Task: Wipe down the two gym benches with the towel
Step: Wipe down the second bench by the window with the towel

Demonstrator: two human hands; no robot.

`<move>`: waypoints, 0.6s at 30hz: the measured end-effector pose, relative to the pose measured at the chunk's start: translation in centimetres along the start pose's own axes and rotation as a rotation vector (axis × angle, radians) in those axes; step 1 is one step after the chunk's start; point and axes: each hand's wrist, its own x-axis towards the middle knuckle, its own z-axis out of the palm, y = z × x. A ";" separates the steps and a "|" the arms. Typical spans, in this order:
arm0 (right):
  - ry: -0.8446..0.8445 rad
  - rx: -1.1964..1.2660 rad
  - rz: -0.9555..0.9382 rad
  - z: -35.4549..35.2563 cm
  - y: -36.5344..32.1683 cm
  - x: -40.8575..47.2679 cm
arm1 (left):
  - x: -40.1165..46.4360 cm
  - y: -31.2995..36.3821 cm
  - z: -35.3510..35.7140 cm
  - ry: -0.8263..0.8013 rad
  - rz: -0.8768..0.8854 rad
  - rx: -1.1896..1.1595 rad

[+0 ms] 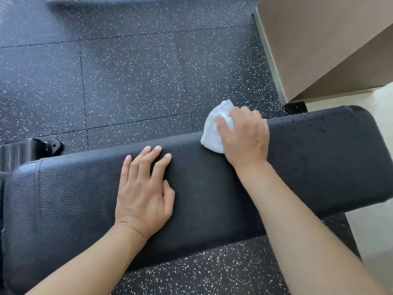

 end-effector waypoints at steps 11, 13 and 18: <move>-0.049 0.025 -0.161 -0.2 0.7 0.5 | 0.1 -0.1 0.1 0.008 0.009 0.001; 0.018 -0.031 -0.028 -0.3 0.1 -0.3 | 0.1 0.0 0.1 0.007 0.009 -0.001; 0.000 0.075 -0.358 0.7 -5.5 -3.0 | 0.1 0.0 -0.1 0.011 0.004 -0.012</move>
